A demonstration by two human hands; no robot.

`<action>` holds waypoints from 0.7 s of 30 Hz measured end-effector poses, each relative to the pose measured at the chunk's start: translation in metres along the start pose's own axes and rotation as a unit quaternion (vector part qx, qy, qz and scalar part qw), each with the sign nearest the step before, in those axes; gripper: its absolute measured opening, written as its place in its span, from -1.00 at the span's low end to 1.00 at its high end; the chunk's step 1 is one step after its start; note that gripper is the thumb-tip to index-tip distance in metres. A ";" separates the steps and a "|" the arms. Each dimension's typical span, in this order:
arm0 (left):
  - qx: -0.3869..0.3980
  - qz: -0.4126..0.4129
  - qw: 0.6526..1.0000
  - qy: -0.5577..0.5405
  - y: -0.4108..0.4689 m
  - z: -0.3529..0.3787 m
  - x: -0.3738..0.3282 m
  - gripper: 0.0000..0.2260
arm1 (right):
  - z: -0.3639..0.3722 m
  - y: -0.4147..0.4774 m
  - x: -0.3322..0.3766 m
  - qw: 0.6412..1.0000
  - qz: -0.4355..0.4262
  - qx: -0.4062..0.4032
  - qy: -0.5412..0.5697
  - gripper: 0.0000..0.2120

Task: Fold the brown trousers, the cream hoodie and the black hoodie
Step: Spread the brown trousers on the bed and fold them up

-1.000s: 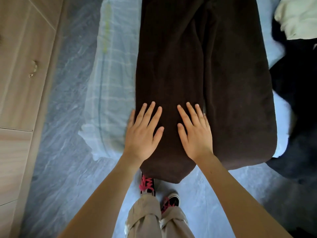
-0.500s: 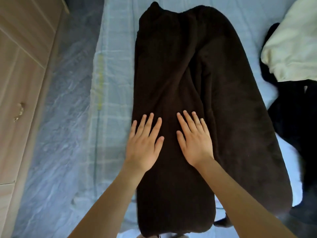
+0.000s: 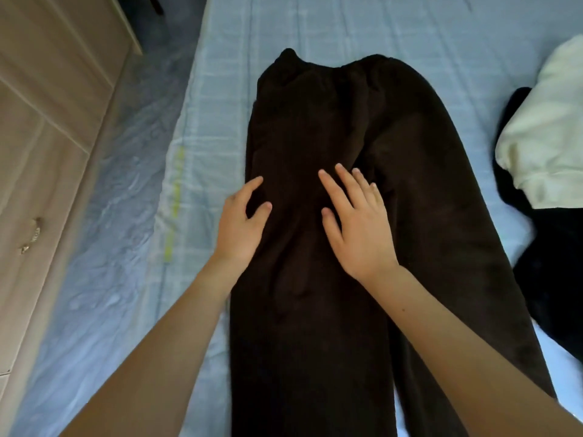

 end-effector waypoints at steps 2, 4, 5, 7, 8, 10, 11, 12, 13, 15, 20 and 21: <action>0.013 -0.015 1.000 -0.009 0.021 0.002 0.000 -0.54 | 0.005 0.031 -0.002 0.999 -0.011 0.010 -0.032 -0.50; 0.022 -0.007 0.999 0.023 0.035 0.003 -0.002 -0.55 | 0.012 0.053 -0.010 0.997 -0.008 0.045 -0.069 -0.49; 0.022 0.001 0.999 0.030 0.040 -0.001 -0.003 -0.56 | 0.015 0.060 -0.014 0.995 -0.009 0.061 -0.081 -0.48; 0.006 0.018 1.000 0.015 0.050 -0.019 -0.002 -0.57 | 0.016 0.067 -0.018 0.994 -0.034 0.069 -0.081 -0.48; -0.012 0.024 1.000 0.006 0.052 -0.031 0.000 -0.57 | 0.016 0.071 -0.018 0.993 -0.052 0.068 -0.079 -0.48; -0.033 0.016 0.999 0.007 0.050 -0.045 0.008 -0.55 | 0.022 0.078 -0.018 0.989 -0.077 0.083 -0.092 -0.47; -0.023 0.004 0.999 0.023 0.048 -0.043 0.013 -0.54 | 0.029 0.082 -0.018 0.985 -0.083 0.110 -0.102 -0.46; -0.008 -0.009 0.999 0.047 0.046 -0.038 0.018 -0.53 | 0.039 0.083 -0.019 0.979 -0.086 0.144 -0.116 -0.45; 0.005 -0.017 0.998 0.067 0.044 -0.033 0.023 -0.52 | 0.050 0.083 -0.019 0.972 -0.089 0.173 -0.134 -0.45; 0.008 -0.026 0.998 0.056 0.047 -0.030 0.028 -0.49 | 0.066 0.080 -0.021 0.963 -0.094 0.190 -0.166 -0.43; 0.029 -0.013 0.999 -0.003 0.075 -0.026 0.022 -0.44 | 0.063 0.089 -0.019 0.980 -0.075 0.149 -0.104 -0.44; 0.037 -0.003 0.999 -0.005 0.081 -0.025 0.018 -0.44 | 0.059 0.092 -0.016 0.985 -0.071 0.130 -0.084 -0.45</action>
Point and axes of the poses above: each hand's wrist, its own y-axis towards the middle knuckle, its own z-axis out of the palm, x = y × z, the point moved 6 cm from there along y, towards the middle knuckle, and after that the axes turned 5 degrees about z, right-handed, at the moved point
